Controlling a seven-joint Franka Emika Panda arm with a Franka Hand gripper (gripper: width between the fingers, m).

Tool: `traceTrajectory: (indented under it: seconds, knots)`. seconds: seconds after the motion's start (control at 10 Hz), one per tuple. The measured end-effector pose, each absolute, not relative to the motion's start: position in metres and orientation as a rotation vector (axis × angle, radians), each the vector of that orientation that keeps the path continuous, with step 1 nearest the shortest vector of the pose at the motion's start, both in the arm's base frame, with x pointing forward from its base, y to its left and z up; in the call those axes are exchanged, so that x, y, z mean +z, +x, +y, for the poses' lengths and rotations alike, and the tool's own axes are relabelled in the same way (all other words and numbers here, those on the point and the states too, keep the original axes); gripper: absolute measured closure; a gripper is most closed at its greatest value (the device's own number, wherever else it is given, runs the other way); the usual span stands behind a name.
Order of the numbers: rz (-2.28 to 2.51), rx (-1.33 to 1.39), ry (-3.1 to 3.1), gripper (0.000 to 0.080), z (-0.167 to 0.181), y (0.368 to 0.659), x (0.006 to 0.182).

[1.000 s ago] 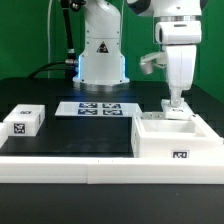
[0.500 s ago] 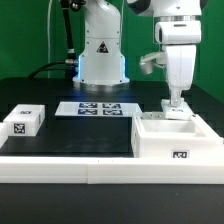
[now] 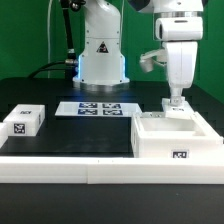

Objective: Assemble cabinet

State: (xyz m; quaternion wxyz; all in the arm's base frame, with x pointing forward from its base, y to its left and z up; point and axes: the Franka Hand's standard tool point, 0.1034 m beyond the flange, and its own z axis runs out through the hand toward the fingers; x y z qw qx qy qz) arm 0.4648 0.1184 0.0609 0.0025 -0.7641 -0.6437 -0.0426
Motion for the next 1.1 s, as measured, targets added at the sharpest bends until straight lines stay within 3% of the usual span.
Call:
traceTrajectory:
  seconds: [0.5,0.8,1.1]
  knots:
    - [-2.073,-0.116,-2.341,0.0729,0.116,0.466,0.054]
    - [-2.092,-0.098,-2.332,0.0729,0.113,0.497,0.057]
    - [-2.087,-0.095,-2.337,0.0729,0.112,0.5,0.057]
